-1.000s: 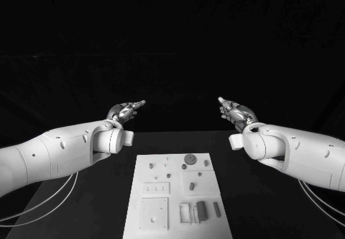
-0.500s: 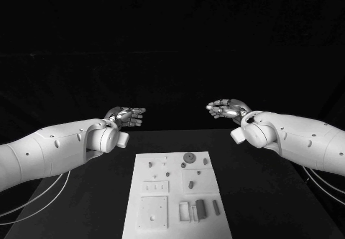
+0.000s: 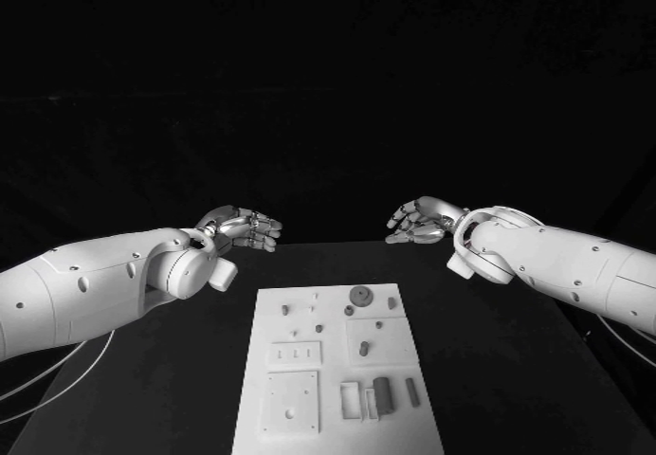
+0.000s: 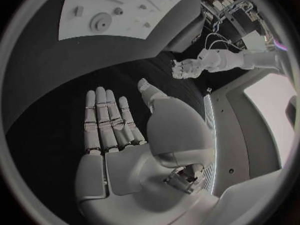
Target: Assemble the parts on the task board
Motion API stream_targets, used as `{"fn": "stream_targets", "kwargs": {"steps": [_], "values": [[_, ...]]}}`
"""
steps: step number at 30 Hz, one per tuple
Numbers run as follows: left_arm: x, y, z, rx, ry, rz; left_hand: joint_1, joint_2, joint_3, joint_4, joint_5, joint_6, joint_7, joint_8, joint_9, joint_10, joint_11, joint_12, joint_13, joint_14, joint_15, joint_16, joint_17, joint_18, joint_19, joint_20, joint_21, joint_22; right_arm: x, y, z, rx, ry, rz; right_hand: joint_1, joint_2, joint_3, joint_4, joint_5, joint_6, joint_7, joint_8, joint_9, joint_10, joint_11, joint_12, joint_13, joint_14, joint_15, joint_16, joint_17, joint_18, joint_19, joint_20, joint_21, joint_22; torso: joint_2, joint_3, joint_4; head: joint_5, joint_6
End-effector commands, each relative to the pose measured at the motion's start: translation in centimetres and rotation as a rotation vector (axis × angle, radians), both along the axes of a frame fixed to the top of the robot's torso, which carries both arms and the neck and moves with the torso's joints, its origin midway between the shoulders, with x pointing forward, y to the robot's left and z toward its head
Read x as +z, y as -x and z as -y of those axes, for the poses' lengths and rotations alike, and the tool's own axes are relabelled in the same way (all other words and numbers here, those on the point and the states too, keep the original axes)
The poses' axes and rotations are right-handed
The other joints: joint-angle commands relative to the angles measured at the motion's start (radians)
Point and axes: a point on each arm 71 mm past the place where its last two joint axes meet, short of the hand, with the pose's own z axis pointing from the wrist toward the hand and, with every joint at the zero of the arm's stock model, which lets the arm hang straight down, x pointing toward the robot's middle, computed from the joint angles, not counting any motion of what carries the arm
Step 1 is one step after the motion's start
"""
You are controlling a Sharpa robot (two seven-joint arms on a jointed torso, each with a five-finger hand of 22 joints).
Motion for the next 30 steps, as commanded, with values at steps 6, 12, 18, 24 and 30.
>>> {"fn": "stream_targets", "kwargs": {"steps": [6, 12, 18, 24, 30], "values": [[0.9, 1.0, 0.9, -0.098, -0.001, 0.017, 0.011, 0.000, 0.001, 0.001, 0.004, 0.021, 0.000, -0.012, -0.012, 0.025, -0.005, -0.013, 0.000, 0.048, -0.019, 0.025, 0.035, 0.010, 0.051, -0.023, 0.026, 0.018, 0.1, 0.3, -1.8, 0.136, 0.263, 0.158, -0.015, -0.007, 0.048, -0.195, 0.007, 0.168, 0.010, 0.002, 0.021, 0.196, -0.086, 0.015, 0.024, 0.457, -0.144, 0.343, 0.229, 0.035, 0.466, -0.175, 0.321, 0.125, 0.039, 0.0145, 0.0244, -0.006, 0.002], [1.7, 1.6, 1.1, -0.111, 0.008, 0.022, 0.009, -0.002, -0.002, 0.001, 0.003, 0.022, 0.001, -0.019, -0.016, 0.025, -0.003, -0.022, -0.001, 0.048, -0.019, 0.023, 0.043, 0.006, 0.052, -0.027, 0.026, 0.021, -0.1, 0.6, -3.4, 0.184, 0.362, 0.191, -0.063, 0.000, 0.117, -0.258, 0.005, 0.199, 0.000, -0.026, 0.028, 0.227, -0.090, -0.016, 0.029, 0.460, -0.151, 0.495, 0.332, 0.035, 0.489, -0.226, 0.491, 0.122, 0.060, 0.0188, 0.0450, -0.017, 0.004], [2.7, 1.9, 1.0, -0.106, 0.009, 0.036, 0.006, -0.005, -0.003, 0.002, 0.003, 0.022, 0.003, -0.027, -0.020, 0.026, -0.001, -0.033, -0.003, 0.039, -0.014, 0.015, 0.049, -0.002, 0.044, -0.031, 0.022, 0.023, -0.7, 1.3, -5.3, 0.228, 0.464, 0.234, -0.082, -0.011, 0.171, -0.260, 0.005, 0.211, -0.004, -0.049, 0.036, 0.238, -0.089, -0.046, 0.033, 0.456, -0.150, 0.539, 0.352, 0.035, 0.464, -0.239, 0.577, 0.120, 0.083, 0.0210, 0.0637, -0.038, 0.011], [3.0, 1.9, 1.0, -0.108, 0.009, 0.038, 0.004, -0.006, -0.004, 0.003, 0.003, 0.023, 0.003, -0.029, -0.021, 0.027, -0.001, -0.035, -0.003, 0.038, -0.013, 0.013, 0.051, -0.004, 0.043, -0.032, 0.021, 0.024, -1.7, 2.4, -7.1, 0.276, 0.501, 0.237, -0.103, -0.027, 0.179, -0.259, 0.005, 0.208, -0.001, -0.061, 0.037, 0.294, -0.107, -0.023, 0.062, 0.449, -0.167, 0.541, 0.350, 0.035, 0.450, -0.239, 0.593, 0.118, 0.099, 0.0222, 0.0706, -0.043, 0.012], [3.0, 2.0, 1.2, -0.114, 0.010, 0.034, 0.003, -0.007, -0.003, 0.002, 0.003, 0.022, 0.004, -0.035, -0.024, 0.025, 0.001, -0.045, -0.005, 0.028, -0.008, 0.001, 0.054, -0.011, 0.033, -0.034, 0.014, 0.023, -2.5, 3.6, -8.5, 0.317, 0.549, 0.225, -0.100, -0.029, 0.188, -0.260, 0.005, 0.214, -0.004, -0.062, 0.040, 0.296, -0.109, -0.023, 0.075, 0.447, -0.168, 0.542, 0.348, 0.035, 0.444, -0.239, 0.598, 0.117, 0.112, 0.0253, 0.0756, -0.041, 0.008]]}}
